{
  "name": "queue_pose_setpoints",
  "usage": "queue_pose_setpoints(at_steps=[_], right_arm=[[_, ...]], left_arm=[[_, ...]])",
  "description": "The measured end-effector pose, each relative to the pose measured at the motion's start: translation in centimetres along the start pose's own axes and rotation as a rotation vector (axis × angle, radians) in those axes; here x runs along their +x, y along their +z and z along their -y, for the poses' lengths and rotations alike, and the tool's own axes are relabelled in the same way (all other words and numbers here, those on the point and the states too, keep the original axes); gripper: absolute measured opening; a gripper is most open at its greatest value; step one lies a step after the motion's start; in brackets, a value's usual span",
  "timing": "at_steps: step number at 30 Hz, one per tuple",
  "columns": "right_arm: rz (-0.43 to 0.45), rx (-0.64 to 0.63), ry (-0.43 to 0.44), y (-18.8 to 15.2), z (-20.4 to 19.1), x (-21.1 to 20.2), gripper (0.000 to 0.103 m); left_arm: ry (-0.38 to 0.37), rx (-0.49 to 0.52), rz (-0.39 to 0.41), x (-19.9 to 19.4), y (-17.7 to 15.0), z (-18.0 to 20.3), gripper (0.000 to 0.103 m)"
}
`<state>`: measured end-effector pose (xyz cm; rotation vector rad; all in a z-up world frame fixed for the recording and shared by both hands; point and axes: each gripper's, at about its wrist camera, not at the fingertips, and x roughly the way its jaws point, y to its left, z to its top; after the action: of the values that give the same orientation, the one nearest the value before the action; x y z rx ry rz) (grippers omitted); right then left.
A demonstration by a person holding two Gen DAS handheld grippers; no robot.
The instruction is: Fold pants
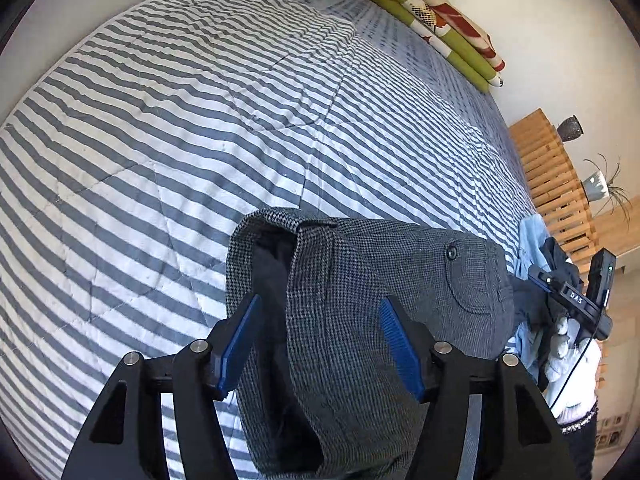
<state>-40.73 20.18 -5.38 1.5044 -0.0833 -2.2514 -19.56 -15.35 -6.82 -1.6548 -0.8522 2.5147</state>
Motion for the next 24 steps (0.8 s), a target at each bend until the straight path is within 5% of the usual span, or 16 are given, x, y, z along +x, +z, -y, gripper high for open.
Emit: queue_pose_setpoints(at_steps=[3,9,10,12,14,19,24], right_arm=[[-0.051,0.051,0.03,0.7,1.0,3.4,0.05],[-0.077,0.066,0.089,0.8,0.7,6.0,0.05],[-0.077,0.062,0.094,0.9,0.4,6.2,0.049],[-0.074,0.048,0.102,0.8,-0.3,6.3,0.035],[-0.074,0.033,0.102,0.7,-1.0,6.1,0.011],[0.051,-0.04,0.126,1.4,-3.2,2.2,0.007],[0.13,-0.054,0.072,3.6,-4.4,2.5,0.007]], left_arm=[[-0.008,-0.007,-0.029,2.6,1.2,-0.6,0.077],[-0.027,-0.028,-0.024,7.6,2.3,-1.0,0.075],[-0.04,-0.034,-0.012,8.1,2.5,-1.1,0.067],[-0.063,-0.033,-0.014,8.5,2.7,-0.9,0.026],[-0.062,-0.018,0.008,7.9,2.5,-0.5,0.006],[-0.119,-0.002,0.127,3.4,2.3,-0.2,0.005],[-0.055,-0.003,0.193,2.7,4.8,-0.5,0.006]])
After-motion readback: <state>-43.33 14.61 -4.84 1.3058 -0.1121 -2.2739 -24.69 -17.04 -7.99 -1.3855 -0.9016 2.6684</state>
